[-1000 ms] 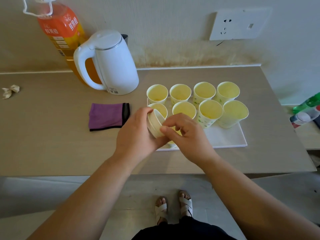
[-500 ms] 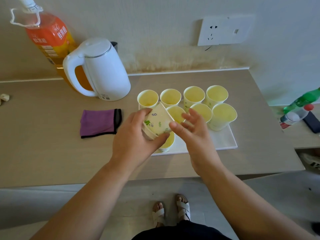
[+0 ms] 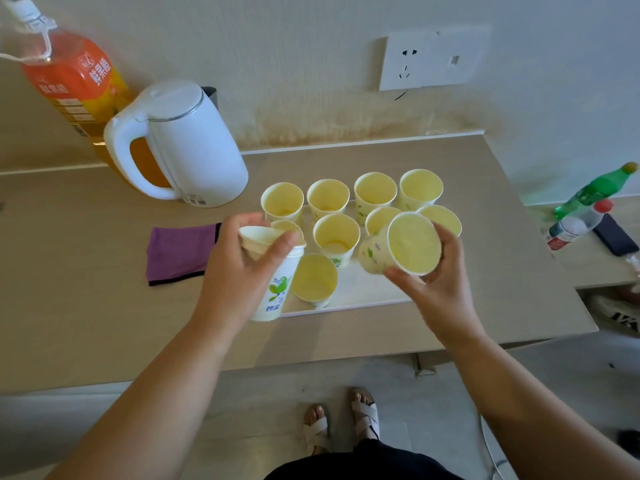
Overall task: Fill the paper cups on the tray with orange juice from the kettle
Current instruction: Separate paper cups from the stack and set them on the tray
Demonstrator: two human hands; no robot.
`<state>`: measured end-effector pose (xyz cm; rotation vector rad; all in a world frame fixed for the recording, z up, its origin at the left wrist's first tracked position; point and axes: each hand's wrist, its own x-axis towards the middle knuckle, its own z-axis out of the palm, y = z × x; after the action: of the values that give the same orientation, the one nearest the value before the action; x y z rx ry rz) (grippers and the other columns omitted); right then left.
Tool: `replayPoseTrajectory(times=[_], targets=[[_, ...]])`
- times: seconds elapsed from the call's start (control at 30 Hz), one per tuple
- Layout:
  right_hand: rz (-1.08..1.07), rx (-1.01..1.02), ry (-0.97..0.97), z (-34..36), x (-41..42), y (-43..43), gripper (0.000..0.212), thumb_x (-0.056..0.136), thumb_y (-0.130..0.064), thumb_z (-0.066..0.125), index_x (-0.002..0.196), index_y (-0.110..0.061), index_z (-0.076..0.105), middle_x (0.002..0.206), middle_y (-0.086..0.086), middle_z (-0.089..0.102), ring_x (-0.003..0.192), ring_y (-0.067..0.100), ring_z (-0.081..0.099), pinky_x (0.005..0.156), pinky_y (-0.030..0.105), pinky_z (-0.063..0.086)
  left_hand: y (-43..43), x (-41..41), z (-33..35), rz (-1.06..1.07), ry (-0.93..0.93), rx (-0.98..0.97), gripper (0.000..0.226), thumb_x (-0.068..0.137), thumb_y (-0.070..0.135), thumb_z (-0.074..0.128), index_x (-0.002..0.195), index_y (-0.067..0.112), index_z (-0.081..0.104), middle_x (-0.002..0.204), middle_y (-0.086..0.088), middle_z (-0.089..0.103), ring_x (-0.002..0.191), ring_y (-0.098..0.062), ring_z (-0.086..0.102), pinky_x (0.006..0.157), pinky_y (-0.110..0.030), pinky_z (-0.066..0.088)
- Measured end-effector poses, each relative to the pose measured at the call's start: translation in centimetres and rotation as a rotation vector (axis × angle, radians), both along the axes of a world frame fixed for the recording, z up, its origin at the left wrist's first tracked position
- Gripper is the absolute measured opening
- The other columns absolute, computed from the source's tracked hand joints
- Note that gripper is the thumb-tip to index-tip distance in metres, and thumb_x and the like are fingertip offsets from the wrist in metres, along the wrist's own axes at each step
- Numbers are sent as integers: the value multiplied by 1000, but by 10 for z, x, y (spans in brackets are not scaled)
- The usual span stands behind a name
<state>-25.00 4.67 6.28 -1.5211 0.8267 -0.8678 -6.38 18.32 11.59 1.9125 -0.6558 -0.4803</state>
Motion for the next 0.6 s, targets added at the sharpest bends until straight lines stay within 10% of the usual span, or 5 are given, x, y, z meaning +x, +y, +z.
replayPoseTrajectory(times=[0.23, 0.6], targets=[[114, -64, 207, -54, -4, 6, 77, 63, -24, 87, 118, -43, 37, 123, -19, 48, 115, 10, 51, 92, 24, 46, -4, 4, -7, 131, 171, -27, 46, 61, 69, 66, 91, 36, 54, 81, 15, 64, 61, 10, 59, 61, -23, 42], [112, -55, 300, -67, 10, 3, 76, 66, -20, 86, 123, -30, 35, 120, -12, 46, 111, 6, 47, 84, 8, 40, -1, -1, -10, 56, 162, -11, 60, 48, 73, 67, 94, 37, 53, 85, 19, 66, 71, 10, 62, 63, -18, 44]])
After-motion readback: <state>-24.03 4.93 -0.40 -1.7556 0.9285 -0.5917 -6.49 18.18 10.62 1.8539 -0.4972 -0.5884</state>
